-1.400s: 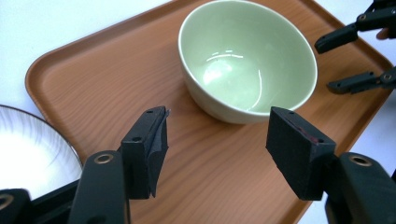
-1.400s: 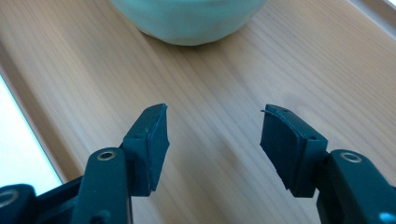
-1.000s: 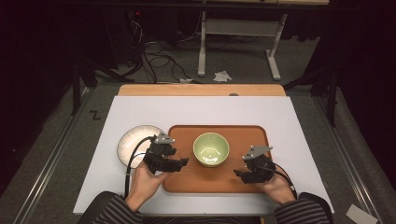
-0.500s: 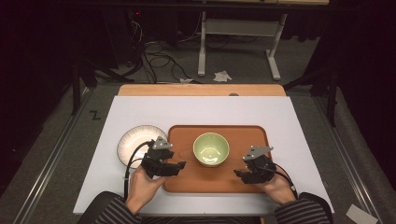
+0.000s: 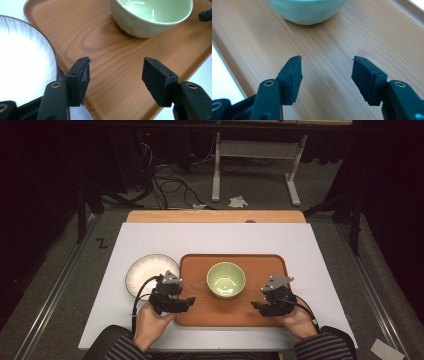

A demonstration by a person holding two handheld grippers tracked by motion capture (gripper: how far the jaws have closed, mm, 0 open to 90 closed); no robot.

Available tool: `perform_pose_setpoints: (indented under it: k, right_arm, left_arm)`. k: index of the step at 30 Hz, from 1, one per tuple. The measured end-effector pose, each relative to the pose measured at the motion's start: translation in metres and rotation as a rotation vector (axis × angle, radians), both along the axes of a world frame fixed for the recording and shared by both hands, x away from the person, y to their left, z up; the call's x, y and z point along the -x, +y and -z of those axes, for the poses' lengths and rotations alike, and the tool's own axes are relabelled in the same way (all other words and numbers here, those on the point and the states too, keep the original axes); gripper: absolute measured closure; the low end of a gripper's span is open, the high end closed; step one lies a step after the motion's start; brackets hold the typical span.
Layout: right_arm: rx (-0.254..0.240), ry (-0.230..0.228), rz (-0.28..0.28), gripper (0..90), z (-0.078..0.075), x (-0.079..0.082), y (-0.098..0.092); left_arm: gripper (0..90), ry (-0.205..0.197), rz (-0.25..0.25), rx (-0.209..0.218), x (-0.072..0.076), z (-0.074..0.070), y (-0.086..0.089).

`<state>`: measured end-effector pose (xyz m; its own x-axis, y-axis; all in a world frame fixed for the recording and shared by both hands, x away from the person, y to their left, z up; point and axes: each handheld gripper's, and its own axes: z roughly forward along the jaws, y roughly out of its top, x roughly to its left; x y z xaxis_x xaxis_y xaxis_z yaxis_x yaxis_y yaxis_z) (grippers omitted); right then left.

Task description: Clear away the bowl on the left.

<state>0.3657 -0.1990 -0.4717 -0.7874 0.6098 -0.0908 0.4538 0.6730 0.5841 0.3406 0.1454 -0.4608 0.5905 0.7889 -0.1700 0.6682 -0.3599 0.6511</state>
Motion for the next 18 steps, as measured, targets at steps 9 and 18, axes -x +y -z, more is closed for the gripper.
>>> perform_pose_setpoints:
  k: [9,18]
  right_arm:
    - [-0.002,0.005,0.003,43.1,0.0000,-0.0006,-0.0002]
    - [0.002,0.009,-0.003,43.1,0.0012,-0.0027,-0.0001]
  left_arm:
    - [39.7,0.026,0.011,-0.032,-0.0047,0.0086,-0.0070]
    - [39.6,0.034,0.018,-0.022,-0.0064,0.0097,-0.0073]
